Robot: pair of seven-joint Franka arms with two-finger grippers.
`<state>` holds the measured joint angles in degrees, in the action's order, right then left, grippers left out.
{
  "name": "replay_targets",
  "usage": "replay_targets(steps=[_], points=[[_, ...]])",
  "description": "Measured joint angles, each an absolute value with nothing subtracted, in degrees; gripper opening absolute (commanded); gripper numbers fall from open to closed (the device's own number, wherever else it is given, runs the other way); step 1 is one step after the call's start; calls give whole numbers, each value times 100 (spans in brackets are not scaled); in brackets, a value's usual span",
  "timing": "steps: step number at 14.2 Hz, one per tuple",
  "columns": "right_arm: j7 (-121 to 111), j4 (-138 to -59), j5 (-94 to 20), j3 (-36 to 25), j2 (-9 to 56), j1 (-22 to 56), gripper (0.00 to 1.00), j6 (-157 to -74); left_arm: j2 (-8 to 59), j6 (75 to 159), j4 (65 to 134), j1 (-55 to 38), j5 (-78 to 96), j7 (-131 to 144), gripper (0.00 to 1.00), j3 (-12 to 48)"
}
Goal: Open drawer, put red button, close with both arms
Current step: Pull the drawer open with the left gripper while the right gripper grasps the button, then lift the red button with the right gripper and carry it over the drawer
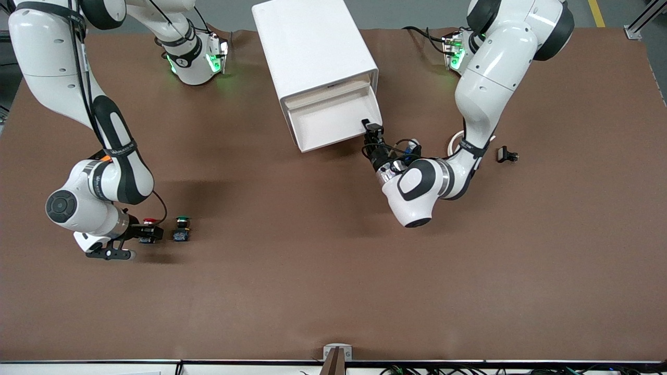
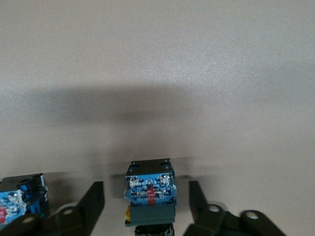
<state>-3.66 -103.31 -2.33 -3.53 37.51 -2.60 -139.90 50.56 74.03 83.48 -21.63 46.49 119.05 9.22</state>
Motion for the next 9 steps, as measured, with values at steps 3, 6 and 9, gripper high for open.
replay_targets(steps=[3,6,9], points=[[-363,-10330,-234,-353,3749,-260,0,-13988,5056,7498,8307,-2115,4649,11834,22,917],[-345,-10246,-242,-352,3712,-260,0,-13781,5056,7519,8302,-2083,4649,11796,62,913],[229,-9980,-356,-323,3257,-165,0,-12771,5060,7545,8297,-2083,4648,11791,100,907]])
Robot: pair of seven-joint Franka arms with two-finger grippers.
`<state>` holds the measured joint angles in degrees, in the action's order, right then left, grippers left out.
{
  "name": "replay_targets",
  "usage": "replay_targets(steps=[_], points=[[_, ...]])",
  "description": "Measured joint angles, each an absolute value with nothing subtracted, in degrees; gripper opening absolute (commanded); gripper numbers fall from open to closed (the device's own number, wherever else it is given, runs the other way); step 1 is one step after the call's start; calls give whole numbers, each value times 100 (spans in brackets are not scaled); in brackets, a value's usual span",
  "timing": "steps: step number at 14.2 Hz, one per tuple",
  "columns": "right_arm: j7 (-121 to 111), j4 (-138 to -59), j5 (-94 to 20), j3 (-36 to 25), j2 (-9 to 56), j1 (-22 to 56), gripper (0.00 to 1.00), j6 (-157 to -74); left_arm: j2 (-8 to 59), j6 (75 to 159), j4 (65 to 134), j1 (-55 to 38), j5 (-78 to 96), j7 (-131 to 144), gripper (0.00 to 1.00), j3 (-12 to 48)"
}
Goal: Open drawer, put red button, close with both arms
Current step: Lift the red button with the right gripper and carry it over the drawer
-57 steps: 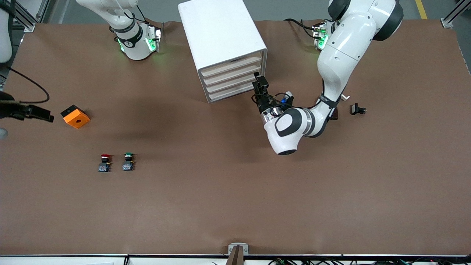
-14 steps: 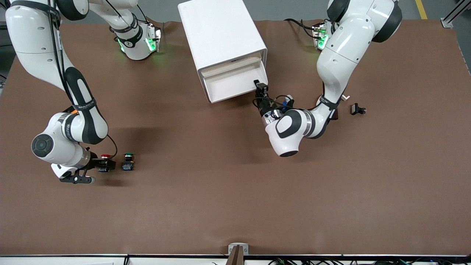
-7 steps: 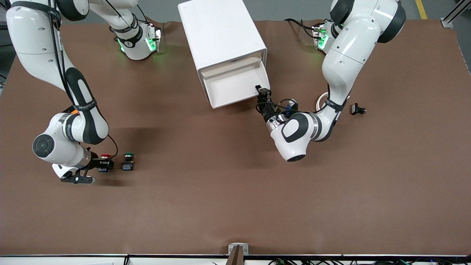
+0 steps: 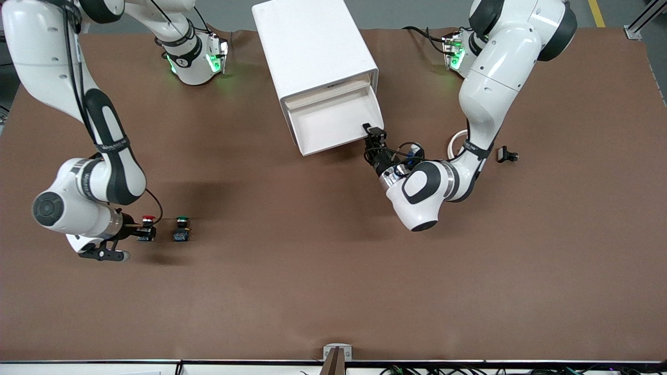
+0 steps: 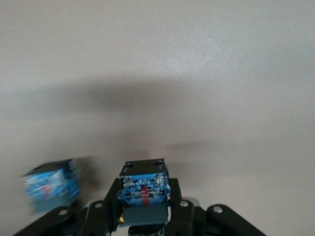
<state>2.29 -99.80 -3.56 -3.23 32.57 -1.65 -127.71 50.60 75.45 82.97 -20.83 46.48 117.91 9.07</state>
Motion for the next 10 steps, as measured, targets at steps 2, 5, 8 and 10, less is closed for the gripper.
replay_targets(steps=[2,5,8,10], points=[[1108,-9907,-372,-293,2652,184,0,-11997,5061,7560,8289,-2083,4647,11783,100,901],[2683,-9909,-397,-260,1807,1040,0,-11128,5059,7577,8169,-2076,4645,11482,100,890],[4400,-9945,-483,-234,1318,2081,0,-10816,5054,7578,7949,-2042,4645,10852,100,884],[5463,-9962,-493,-224,1196,2762,0,-10813,5050,7579,7796,-1976,4643,10303,100,874]])
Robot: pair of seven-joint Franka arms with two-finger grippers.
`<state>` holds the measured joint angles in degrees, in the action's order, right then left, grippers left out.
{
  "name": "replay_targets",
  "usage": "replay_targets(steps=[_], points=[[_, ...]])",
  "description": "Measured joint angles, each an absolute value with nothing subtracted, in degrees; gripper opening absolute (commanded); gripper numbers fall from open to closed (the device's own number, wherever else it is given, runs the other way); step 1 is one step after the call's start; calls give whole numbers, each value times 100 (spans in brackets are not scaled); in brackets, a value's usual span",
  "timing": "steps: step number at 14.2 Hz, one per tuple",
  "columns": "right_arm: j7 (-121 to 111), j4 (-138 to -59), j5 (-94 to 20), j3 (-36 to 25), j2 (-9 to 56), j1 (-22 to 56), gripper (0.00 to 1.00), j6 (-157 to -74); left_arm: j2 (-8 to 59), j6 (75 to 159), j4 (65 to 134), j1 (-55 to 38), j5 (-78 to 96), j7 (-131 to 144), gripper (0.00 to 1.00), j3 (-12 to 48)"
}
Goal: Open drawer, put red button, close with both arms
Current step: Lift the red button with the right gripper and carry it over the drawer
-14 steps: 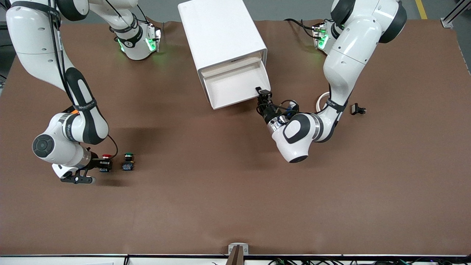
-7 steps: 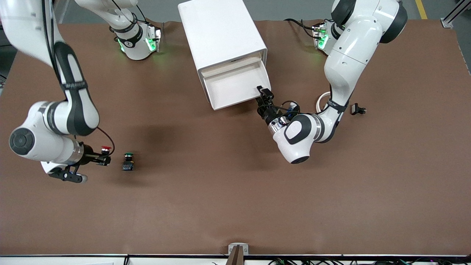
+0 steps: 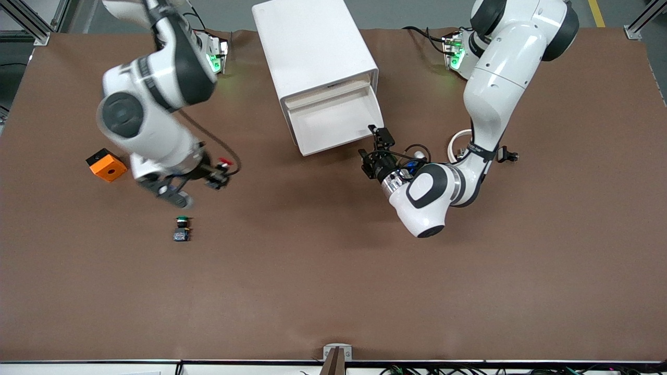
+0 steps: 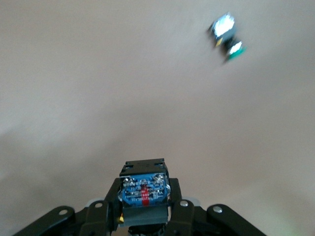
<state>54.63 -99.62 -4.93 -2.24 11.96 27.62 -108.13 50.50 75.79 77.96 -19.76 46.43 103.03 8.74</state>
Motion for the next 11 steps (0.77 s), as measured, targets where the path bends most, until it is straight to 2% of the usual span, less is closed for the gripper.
replay_targets(steps=[3,11], points=[[6633,-9964,-496,-225,1189,3468,0,-10869,5047,7584,7680,-1893,4638,9264,100,755],[9021,-9978,-500,-233,1251,4690,0,-11253,5037,7637,7360,-1817,4636,7121,100,377]])
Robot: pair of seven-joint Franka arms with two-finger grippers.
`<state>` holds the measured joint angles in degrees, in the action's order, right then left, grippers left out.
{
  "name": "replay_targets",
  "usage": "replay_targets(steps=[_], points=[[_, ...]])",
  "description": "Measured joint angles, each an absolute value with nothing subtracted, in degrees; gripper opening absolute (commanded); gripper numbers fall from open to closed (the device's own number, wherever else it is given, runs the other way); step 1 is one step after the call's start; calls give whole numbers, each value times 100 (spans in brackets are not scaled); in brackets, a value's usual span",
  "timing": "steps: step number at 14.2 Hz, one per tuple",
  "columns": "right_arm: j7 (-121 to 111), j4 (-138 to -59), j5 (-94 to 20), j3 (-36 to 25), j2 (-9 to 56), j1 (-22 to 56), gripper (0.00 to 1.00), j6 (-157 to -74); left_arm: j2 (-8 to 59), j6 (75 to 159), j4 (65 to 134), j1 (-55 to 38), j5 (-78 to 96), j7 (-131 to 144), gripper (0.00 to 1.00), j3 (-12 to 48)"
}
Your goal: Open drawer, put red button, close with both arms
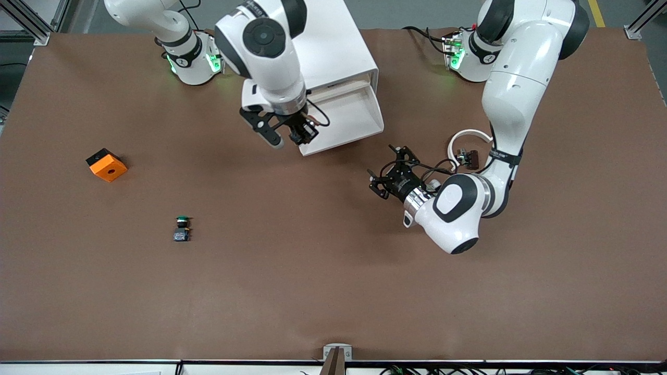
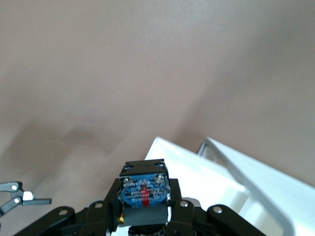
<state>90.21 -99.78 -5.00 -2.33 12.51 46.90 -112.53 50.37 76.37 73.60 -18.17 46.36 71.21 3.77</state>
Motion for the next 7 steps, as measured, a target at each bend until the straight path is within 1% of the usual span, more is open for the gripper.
replay_targets(steps=[3,7], points=[[9752,-10012,-500,-237,1350,5009,0,-11412,4969,8149,7324,-1830,4409,6556,100,350],[10718,-10033,-501,-240,1759,5480,0,-11906,4833,8814,7308,-1871,3923,5904,100,349]])
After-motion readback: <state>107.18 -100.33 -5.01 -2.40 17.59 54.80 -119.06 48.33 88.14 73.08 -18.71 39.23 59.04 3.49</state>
